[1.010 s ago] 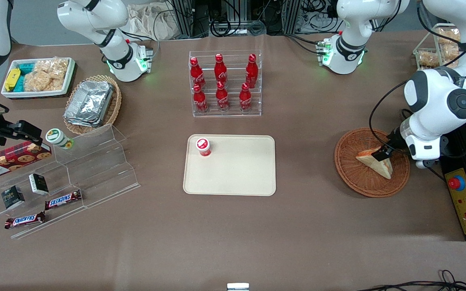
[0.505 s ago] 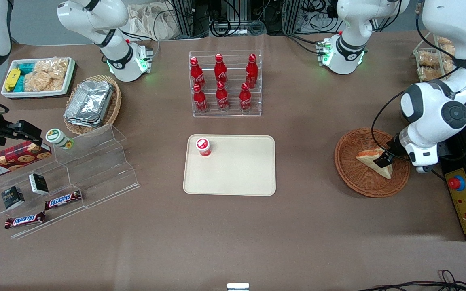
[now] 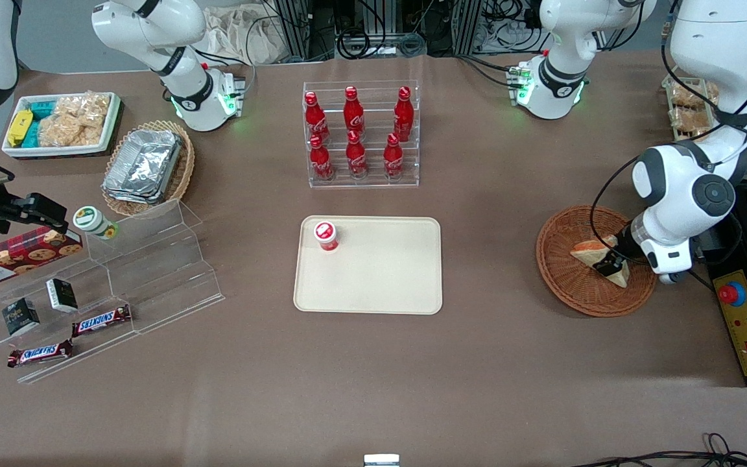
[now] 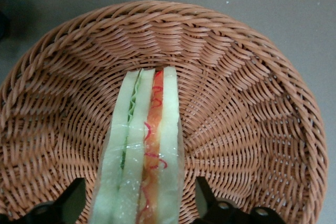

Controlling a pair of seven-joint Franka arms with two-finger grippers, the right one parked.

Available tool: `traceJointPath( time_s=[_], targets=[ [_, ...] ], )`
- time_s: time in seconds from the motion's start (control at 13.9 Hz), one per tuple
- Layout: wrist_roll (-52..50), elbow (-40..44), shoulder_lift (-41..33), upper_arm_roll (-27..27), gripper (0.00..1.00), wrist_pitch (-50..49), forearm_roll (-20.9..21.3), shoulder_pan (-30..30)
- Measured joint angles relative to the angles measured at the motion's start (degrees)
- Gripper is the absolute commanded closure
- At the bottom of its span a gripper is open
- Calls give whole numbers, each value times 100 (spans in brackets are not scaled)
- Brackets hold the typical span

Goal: Place sandwich from basket to tray
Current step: 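Close the left gripper on the triangular sandwich and lift it, then carry the sandwich with the left gripper over the white tray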

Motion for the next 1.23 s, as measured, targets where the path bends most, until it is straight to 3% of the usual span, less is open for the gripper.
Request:
traceJointPath(
  time_s=[0.29,0.72,1.01,1.23],
  targets=[
    [-303,447,-11,-36,100,-103,0,-62],
    [145,2638,-119,-185,100,-3315,1,-86],
    [999,4132,-141,-1006,100,-4846,1,-128],
    [1893,4558,-102,-1728,100,-5188,-2,-145]
  ],
)
